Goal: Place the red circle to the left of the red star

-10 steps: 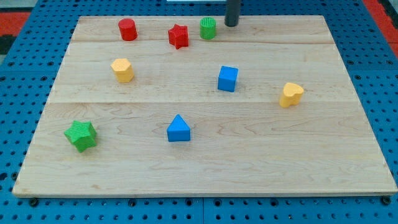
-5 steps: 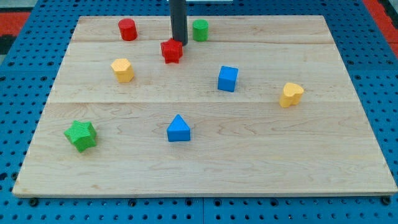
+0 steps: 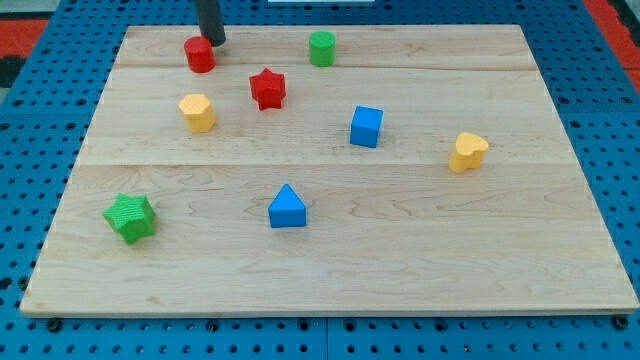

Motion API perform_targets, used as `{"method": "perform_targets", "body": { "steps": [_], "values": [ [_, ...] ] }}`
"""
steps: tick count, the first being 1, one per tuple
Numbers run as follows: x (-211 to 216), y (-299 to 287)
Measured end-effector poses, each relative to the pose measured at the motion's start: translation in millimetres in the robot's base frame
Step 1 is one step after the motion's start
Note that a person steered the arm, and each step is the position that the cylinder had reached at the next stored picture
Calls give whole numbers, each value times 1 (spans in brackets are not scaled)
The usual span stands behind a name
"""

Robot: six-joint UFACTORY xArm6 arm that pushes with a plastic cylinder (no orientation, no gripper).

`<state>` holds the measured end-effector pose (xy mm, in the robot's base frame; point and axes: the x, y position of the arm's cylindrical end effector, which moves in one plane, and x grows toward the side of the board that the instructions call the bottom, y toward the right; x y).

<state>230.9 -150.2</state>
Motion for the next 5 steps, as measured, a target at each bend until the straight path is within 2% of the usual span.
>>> {"method": "perform_targets", "body": {
  "steps": [1,2,3,5],
  "values": [
    [-1,-15],
    [-19,-58],
    [6,-55],
    [56,32]
  ]
}}
